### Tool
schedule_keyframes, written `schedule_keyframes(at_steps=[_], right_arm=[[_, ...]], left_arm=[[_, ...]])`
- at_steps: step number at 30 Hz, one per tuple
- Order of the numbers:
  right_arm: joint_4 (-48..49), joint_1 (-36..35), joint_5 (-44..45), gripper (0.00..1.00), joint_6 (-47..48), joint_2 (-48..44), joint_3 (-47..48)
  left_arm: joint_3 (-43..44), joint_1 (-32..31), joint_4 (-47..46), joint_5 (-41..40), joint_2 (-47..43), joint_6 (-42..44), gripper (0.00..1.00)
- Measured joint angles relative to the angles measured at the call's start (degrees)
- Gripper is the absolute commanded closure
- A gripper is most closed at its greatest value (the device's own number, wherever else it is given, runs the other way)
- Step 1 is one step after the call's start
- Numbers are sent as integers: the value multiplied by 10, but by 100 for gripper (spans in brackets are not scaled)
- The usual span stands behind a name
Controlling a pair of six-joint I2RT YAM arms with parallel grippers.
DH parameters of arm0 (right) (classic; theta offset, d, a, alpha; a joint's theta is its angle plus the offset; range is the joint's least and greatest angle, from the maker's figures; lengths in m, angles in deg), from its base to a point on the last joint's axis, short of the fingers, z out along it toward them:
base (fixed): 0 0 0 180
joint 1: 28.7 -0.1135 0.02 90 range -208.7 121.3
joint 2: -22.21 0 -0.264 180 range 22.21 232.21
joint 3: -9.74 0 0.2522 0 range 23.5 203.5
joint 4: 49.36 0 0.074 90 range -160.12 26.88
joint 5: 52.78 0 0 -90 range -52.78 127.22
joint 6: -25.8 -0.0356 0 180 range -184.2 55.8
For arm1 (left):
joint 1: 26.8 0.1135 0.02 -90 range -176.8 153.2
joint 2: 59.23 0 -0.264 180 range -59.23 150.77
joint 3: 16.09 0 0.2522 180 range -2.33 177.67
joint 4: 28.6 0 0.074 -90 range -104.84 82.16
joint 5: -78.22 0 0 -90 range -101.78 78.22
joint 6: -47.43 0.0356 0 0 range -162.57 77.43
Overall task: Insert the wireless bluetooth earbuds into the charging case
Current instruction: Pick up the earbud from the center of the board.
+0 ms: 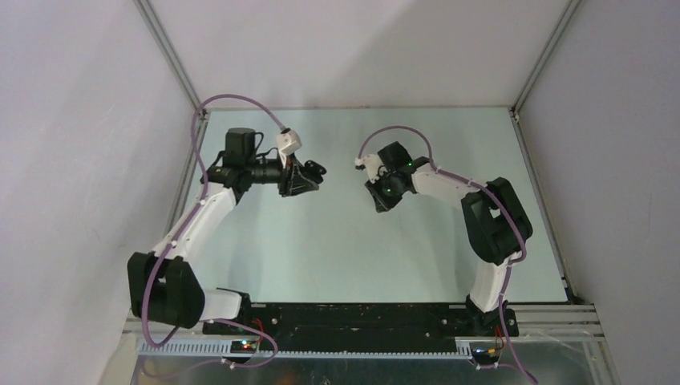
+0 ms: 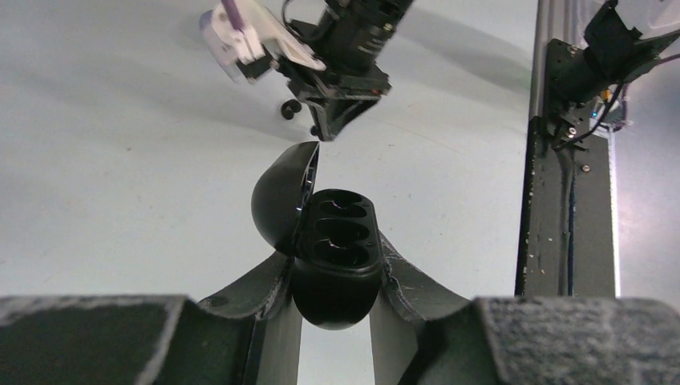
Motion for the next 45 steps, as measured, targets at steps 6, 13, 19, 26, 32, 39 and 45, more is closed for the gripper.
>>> schedule_keyframes(at_steps=[6,13,19,26,32,39,45], right_arm=[[-7,53,0,76,10,0,-9],[-44,24,-12,53,31,0,-24],[-71,21,-41,44,49,-26,-25],[-86,66,-76,44,48,-75,-25],[-84,116,-94,50,6,-51,-24],[-105,151,-115,54,-23,1,-25],[-107,150,-132,55,-29,19,-25]], left_arm=[[10,-49,-23,-3,25,-30,96],[3,-87,-41,-5,25,-43,97],[3,-88,-40,-28,23,-46,100],[3,-88,-28,-48,16,-45,100],[12,-88,-6,-52,32,-45,100],[15,-88,-4,-67,40,-50,100],[15,-89,-6,-83,29,-53,100]])
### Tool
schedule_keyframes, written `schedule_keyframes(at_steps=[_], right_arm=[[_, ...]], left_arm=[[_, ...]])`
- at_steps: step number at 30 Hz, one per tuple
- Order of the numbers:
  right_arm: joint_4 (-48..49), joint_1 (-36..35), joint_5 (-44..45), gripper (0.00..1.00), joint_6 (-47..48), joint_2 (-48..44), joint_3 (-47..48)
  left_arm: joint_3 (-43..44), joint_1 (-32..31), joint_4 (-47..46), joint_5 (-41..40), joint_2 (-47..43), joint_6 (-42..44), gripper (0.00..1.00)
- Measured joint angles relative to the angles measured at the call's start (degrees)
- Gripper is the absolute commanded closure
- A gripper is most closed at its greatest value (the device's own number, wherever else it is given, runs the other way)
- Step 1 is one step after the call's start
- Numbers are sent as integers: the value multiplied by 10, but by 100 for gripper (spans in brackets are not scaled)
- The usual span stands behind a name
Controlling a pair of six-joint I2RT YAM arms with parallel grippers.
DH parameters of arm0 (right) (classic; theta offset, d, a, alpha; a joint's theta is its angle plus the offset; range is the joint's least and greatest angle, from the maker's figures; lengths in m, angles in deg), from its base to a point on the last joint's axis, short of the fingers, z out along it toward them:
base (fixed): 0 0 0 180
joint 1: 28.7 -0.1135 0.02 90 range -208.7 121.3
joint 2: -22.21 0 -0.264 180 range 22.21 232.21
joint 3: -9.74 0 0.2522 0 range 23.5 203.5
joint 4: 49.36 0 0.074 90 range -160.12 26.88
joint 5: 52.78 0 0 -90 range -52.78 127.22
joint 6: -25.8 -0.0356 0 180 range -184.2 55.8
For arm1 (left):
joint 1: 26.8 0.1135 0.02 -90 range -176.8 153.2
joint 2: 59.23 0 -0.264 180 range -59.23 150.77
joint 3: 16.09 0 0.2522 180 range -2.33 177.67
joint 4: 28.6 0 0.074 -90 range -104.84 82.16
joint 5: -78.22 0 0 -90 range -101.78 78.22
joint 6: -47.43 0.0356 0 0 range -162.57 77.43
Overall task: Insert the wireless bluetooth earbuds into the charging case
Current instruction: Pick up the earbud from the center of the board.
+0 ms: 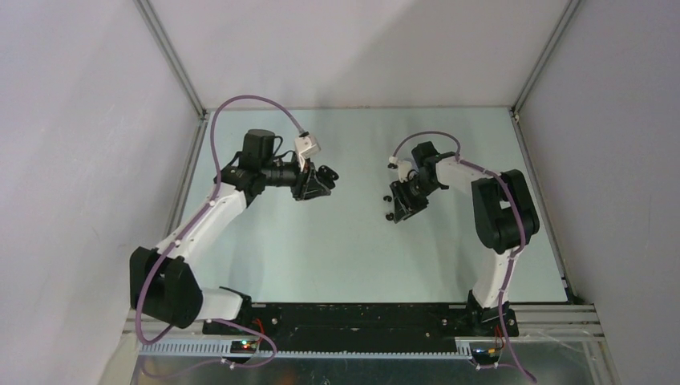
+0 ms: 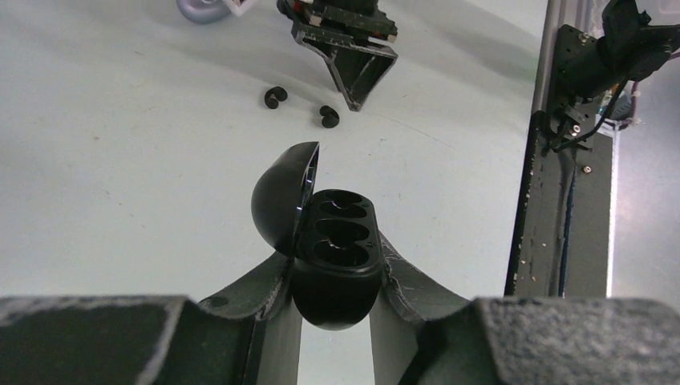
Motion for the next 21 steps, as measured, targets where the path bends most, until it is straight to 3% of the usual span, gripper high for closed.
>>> schedule_keyframes(at_steps=[6,12,21], right_arm=[[2,0,-26,55,-15,15,0],[10,-9,-17,54,-26,16,3],[33,-73,87,61,-23,20,29]], left_arm=[[0,0,-4,-10,-33,2,100],[-1,0,-7,-8,-64,13,94],[-1,0,21,6,-68,43,91]])
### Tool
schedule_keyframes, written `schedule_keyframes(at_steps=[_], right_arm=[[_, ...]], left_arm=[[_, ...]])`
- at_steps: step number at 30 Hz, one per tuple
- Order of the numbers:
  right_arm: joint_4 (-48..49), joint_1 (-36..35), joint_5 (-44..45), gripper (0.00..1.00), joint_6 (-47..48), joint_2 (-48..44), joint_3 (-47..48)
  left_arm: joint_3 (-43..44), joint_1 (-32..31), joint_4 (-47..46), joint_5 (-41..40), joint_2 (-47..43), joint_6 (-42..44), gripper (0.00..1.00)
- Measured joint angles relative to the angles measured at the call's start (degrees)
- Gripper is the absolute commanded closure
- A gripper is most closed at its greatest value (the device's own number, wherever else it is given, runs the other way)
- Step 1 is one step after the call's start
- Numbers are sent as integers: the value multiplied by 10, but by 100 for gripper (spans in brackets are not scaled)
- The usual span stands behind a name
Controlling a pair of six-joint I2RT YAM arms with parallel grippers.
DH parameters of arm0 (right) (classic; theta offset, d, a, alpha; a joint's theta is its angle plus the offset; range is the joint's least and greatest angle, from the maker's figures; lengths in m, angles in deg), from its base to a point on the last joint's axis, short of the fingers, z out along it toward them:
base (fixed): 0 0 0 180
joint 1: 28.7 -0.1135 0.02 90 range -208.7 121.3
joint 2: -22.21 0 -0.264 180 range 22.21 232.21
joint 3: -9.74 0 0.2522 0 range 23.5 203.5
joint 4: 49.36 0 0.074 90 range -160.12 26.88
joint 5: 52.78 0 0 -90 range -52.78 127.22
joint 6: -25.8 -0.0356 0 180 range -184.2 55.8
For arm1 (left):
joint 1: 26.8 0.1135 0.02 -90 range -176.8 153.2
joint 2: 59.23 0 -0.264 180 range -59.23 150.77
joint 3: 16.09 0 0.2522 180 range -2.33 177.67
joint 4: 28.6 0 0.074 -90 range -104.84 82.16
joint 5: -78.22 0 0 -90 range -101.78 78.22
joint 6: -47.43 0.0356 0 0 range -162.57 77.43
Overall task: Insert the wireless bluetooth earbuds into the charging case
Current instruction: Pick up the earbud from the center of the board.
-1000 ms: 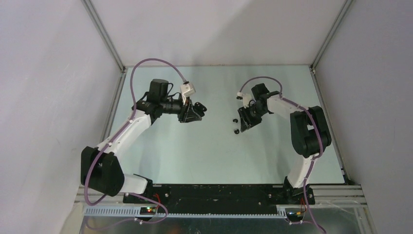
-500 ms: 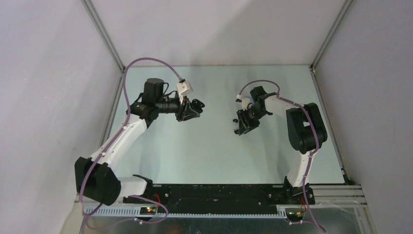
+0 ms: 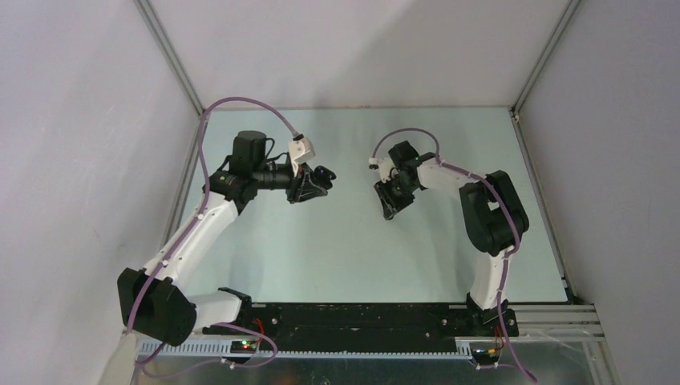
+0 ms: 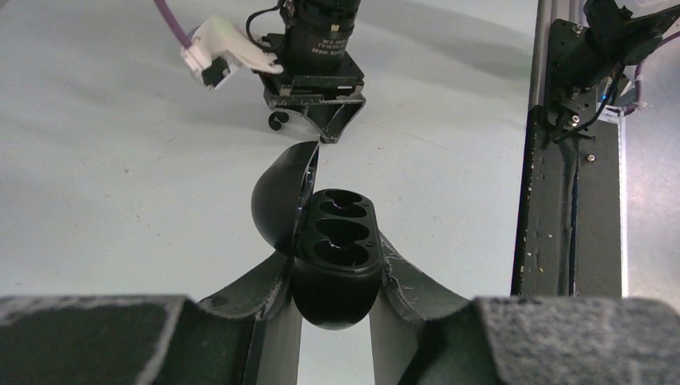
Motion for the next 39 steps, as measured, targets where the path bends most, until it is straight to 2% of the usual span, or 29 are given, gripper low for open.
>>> schedule_keyframes(at_steps=[5,13,20,27,34,39], right_arm=[[9,-26,53,63,10,9,18],[28,-19,90,49,34,7,28],[23,-6,94,49,38,-41,29],[-29,19,37,53,1,-45,38],[-42,38,-28,57,-45,5,39],[-56,23,-64,57,-53,34,59]], left_arm=[[0,0,1,1,-3,7,92],[0,0,24,-5,-6,27,94],[0,0,45,-16,-10,46,95],[0,0,47,-16,-30,51,96],[0,0,47,-18,-43,50,97],[0,0,45,-26,-54,50,98]])
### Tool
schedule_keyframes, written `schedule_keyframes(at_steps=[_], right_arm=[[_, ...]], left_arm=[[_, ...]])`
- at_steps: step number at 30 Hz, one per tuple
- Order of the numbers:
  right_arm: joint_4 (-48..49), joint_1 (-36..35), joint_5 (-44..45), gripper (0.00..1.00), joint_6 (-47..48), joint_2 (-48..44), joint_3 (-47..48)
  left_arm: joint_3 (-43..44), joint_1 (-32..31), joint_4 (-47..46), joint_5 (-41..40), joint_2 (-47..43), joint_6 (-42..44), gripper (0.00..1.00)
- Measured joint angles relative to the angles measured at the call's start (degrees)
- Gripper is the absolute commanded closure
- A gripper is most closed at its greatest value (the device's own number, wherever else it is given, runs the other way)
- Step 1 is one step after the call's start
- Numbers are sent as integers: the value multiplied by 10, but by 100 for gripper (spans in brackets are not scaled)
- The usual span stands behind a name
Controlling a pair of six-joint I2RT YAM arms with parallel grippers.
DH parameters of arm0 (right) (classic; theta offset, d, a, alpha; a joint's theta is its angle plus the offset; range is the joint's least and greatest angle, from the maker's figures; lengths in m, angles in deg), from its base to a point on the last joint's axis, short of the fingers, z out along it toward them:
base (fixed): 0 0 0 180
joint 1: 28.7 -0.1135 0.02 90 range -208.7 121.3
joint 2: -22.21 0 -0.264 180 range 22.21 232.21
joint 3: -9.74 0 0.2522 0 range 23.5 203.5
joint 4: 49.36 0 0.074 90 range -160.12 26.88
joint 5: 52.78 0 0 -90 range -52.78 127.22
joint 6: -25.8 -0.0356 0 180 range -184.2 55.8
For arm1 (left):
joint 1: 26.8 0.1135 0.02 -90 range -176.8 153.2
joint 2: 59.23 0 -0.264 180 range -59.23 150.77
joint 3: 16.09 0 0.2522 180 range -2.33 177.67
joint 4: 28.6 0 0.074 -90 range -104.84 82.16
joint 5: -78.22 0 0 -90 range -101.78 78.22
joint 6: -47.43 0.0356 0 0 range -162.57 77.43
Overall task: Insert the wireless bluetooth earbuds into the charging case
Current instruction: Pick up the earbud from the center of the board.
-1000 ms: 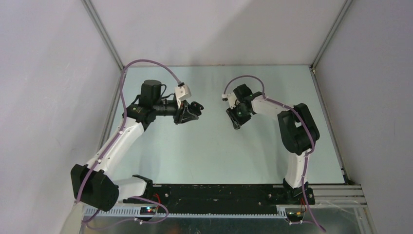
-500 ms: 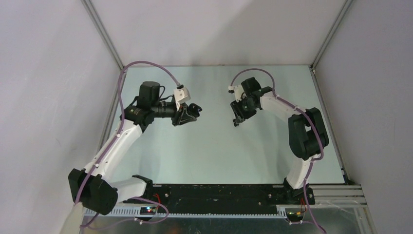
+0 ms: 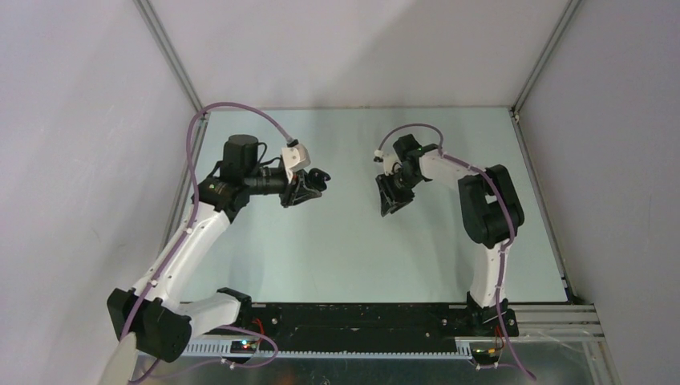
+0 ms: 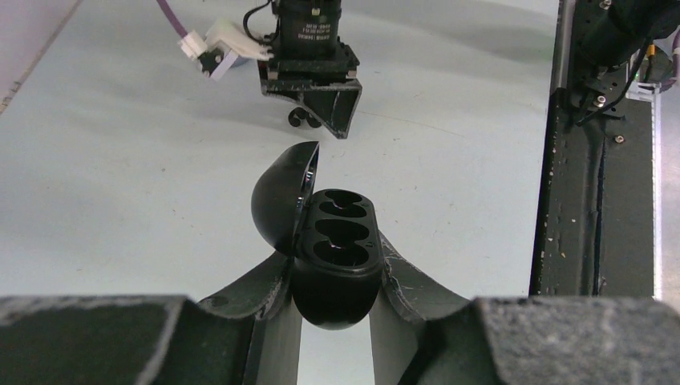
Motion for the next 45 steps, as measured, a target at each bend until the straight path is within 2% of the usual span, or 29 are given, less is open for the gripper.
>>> schedule_keyframes(at_steps=[8,17,22,29,34,39,45], right_arm=[[-5,-15,3,57,-9,50,55],[-7,38,7,61,-13,50,55],[-18,75,-5,67,8,32,32],[-51,148,-93,66,54,-28,21],[-49,181,-99,67,55,-63,23],[-56,188,-78,65,55,8,42],[-77,167,-25,65,99,71,95]], left_arm=[[0,0,-7,-5,-1,0,98],[0,0,-15,-5,-1,0,99],[0,0,-16,-5,-1,-1,99],[0,-1,-17,-7,-1,0,100],[0,-1,-19,-17,-1,0,100],[0,-1,-19,-19,-1,0,99],[0,-3,-19,-19,4,0,99]])
